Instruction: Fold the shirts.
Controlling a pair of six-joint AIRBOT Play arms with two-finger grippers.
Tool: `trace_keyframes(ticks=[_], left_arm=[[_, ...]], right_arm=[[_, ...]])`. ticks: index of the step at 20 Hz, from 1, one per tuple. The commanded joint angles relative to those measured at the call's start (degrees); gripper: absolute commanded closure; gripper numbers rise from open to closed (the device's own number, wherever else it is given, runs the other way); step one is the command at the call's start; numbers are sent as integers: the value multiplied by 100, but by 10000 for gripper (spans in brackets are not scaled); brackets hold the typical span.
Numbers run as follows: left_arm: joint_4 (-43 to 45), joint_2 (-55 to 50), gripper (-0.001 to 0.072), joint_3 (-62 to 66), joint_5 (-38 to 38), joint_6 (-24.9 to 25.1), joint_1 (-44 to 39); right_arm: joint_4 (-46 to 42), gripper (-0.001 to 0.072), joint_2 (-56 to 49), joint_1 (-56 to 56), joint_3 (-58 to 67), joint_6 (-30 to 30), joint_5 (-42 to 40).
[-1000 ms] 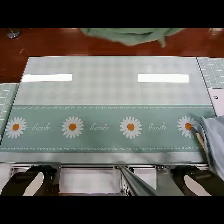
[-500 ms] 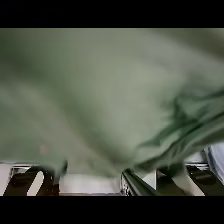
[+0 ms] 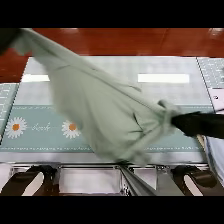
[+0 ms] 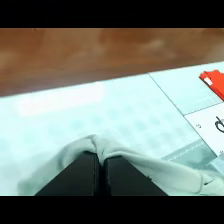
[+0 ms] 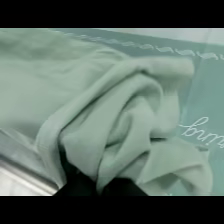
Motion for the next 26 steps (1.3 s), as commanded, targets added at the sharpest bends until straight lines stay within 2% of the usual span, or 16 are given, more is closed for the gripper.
trace_keyframes(ticks=[1,3,6,7,8,9,10,11,12,14,16,18,19,20,24,26], left_arm=[[-85,-1279,688,-166,520,157,-584],[-94,-1939,689,-164,710,85,-907],[-94,-2610,688,-164,765,-225,-1161],[-96,-2741,686,-164,745,-380,-1187],[-96,-2813,631,-164,671,-654,-1185],[-94,-2841,290,-164,450,-789,-1158],[-74,-2841,12,-142,127,-713,-1102],[26,-2841,1,-74,-424,-479,-962],[243,-2837,1,-15,-960,-455,-782],[973,-2723,3,-87,-1840,-669,-319],[1779,-2306,3,-643,-1980,-1117,160],[1895,-1655,3,-1784,-1779,-1207,603],[1834,-1296,3,-2520,-1661,-1202,732],[1606,-968,3,-3235,-1532,-1187,772],[-321,-17,3,-5558,-835,-763,719],[-861,13,3,-6111,-509,-767,483]], right_arm=[[24,685,-772,-4,-1071,9,-1766],[339,684,-1648,-4,-977,-251,-2485],[562,684,-3064,-17,-363,-457,-2828],[675,623,-3512,-72,7,-450,-2769],[887,352,-3871,-151,363,-457,-2588],[1108,61,-4192,-267,772,-579,-2260],[1189,77,-4426,-409,1220,-881,-1742],[1064,77,-4548,-588,1628,-986,-1233],[800,77,-4559,-815,1987,-977,-791],[37,80,-4286,-1467,2411,-896,-125],[-935,83,-3672,-2321,2186,-671,-11],[-1405,91,-2922,-3226,1255,-258,-507],[-1266,92,-2549,-3620,627,-2,-811],[-804,91,-2135,-3908,-114,11,-1172],[1211,92,-1049,-3866,-2212,-828,-1797],[1617,92,-857,-3628,-2583,-1108,-1762]])
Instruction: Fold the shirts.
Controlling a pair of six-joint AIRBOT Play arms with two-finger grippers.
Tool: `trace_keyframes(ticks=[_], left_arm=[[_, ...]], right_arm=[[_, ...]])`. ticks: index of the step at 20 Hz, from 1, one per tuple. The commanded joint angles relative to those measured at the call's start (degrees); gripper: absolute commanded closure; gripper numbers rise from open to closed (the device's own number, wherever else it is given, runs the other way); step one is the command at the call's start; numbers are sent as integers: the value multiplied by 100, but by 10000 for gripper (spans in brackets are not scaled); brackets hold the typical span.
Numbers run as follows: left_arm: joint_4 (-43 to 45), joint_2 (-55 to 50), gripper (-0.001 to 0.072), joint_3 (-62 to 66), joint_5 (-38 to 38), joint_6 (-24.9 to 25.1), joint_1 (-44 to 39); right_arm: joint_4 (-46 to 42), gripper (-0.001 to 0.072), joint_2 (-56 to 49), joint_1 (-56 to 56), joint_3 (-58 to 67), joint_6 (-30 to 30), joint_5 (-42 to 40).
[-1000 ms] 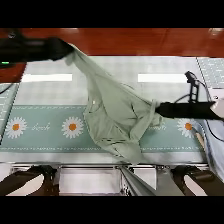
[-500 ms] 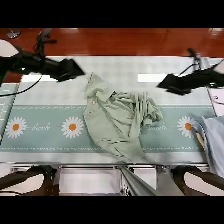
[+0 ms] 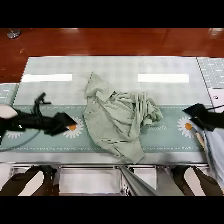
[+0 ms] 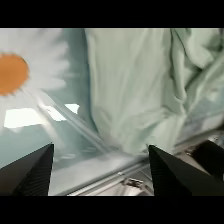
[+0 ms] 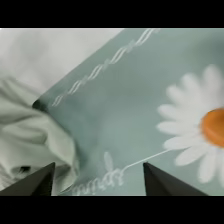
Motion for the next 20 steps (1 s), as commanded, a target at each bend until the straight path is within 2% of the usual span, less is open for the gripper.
trace_keyframes(ticks=[1,4,8,10,12,14,15,17,18,20], left_arm=[[-1172,302,3,-1266,684,103,-369],[-1508,105,4,-1381,1510,-87,-1510],[-2330,-343,5,-1379,2820,-68,-2699],[-2660,-691,5,-1322,2896,144,-3067],[-2721,-975,6,-1126,2863,352,-3414],[-2719,-1128,8,-789,3134,450,-3626],[-2715,-1161,49,-614,3272,450,-3679],[-2712,-1174,680,-264,3410,841,-3665],[-2708,-1174,689,-90,3311,1213,-3569],[-2590,-1169,689,138,2815,1394,-3056]], right_arm=[[962,92,546,210,-970,-437,-221],[957,92,544,658,-975,-446,-251],[964,92,544,929,-975,-321,-446],[962,91,544,1010,-975,-317,-442],[1012,92,544,1008,-975,-308,-442],[1045,92,538,1008,-975,-328,-483],[1088,92,538,1008,-975,-426,-520],[1340,92,501,1008,-942,-619,-621],[1502,92,422,1008,-896,-688,-678],[1735,92,133,1008,-693,-916,-662]])
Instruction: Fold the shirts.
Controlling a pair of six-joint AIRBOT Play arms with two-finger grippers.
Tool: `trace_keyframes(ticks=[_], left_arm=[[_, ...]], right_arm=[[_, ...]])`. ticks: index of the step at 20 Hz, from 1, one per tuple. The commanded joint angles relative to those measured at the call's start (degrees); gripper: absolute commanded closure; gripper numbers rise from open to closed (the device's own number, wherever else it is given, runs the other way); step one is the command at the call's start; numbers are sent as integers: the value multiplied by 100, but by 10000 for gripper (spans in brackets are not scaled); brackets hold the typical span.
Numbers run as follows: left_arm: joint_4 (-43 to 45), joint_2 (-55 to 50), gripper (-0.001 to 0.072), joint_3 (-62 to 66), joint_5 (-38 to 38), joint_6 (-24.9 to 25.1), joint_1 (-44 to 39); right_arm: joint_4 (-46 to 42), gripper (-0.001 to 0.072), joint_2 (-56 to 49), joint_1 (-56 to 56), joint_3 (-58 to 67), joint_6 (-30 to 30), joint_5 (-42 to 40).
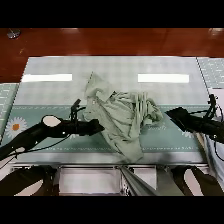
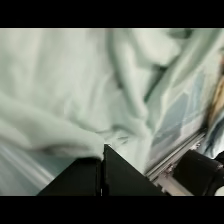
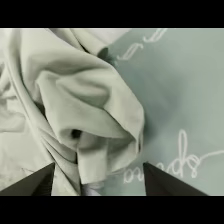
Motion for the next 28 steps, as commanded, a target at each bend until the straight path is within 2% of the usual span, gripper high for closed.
trace_keyframes(ticks=[1,4,6,9,12,16,18,19,21,22,23,26,28], left_arm=[[177,-44,689,415,-525,474,634],[417,-44,689,428,-1045,474,1235],[463,-46,689,428,-1202,474,1224],[466,-46,689,431,-1204,470,1088],[463,-46,689,428,-1209,461,999],[463,-46,689,428,-1204,457,977],[463,-46,689,428,-1200,457,977],[463,-46,689,431,-1202,457,977],[463,-46,689,431,-1202,457,977],[463,-46,688,431,-1202,455,977],[463,-46,689,431,-1202,457,979],[461,7,688,496,-1294,553,1084],[457,151,689,800,-1661,713,1427]], right_arm=[[490,92,-442,9,310,-356,-50],[1119,92,-1239,271,922,-817,-105],[901,92,-1996,896,1552,-809,-339],[730,92,-3383,1722,2629,-562,-345],[688,92,-4308,2157,3353,-319,-310],[-310,92,-4811,2192,3991,435,129],[-474,92,-4811,2308,4044,645,-4],[-479,117,-4839,2415,4044,682,-61],[-466,383,-4933,2623,4044,723,-98],[-433,649,-4953,2682,4044,638,-118],[-363,684,-4948,2697,4054,579,-122],[-389,685,-4929,2583,4524,568,505],[-619,685,-4712,2457,5167,588,887]])
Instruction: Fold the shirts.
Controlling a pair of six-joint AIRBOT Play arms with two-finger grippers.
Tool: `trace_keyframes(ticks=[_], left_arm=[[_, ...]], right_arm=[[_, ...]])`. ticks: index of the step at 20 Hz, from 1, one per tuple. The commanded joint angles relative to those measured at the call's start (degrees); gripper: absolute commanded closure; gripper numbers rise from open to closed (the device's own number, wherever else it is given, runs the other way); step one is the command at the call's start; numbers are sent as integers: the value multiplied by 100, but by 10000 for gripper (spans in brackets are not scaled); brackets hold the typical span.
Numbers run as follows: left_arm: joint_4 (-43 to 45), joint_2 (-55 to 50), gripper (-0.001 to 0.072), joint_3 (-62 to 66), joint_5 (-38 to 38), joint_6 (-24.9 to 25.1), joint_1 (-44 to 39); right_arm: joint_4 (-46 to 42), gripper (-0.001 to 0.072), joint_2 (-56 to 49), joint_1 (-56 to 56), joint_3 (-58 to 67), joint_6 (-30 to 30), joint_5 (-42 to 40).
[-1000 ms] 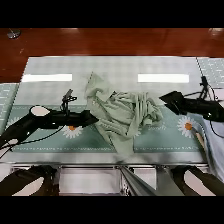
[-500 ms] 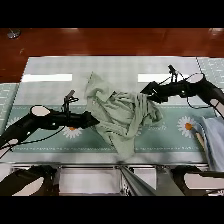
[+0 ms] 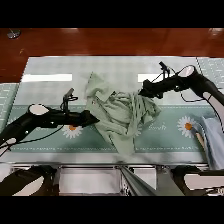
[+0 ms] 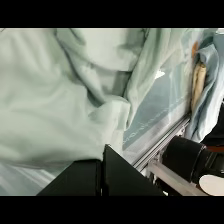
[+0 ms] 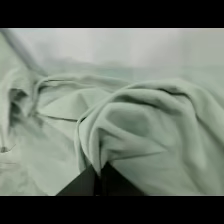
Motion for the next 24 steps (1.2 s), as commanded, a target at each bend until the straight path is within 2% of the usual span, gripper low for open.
trace_keyframes(ticks=[1,6,9,12,16,19,21,24], left_arm=[[-20,260,689,546,-483,184,553],[-719,870,689,3405,-518,155,2142],[-752,914,689,5427,-522,-63,2796],[-750,990,689,6994,-522,-120,3261],[-446,1491,689,7893,-664,-162,3818],[667,2179,689,7914,-732,-203,4070],[1493,2542,689,7912,-975,-470,4072],[2232,2828,689,7619,-1392,-704,3775]], right_arm=[[-282,686,308,-166,992,81,588],[-372,686,1086,-511,3965,181,756],[-562,685,1681,-459,5368,90,1283],[-1005,685,2758,-461,5235,-35,1827],[-1655,685,4072,-461,4800,-52,2824],[-1974,685,4911,-461,4345,168,3547],[-1928,685,5372,-463,3845,433,4022],[-1773,685,6054,-463,2422,822,4260]])
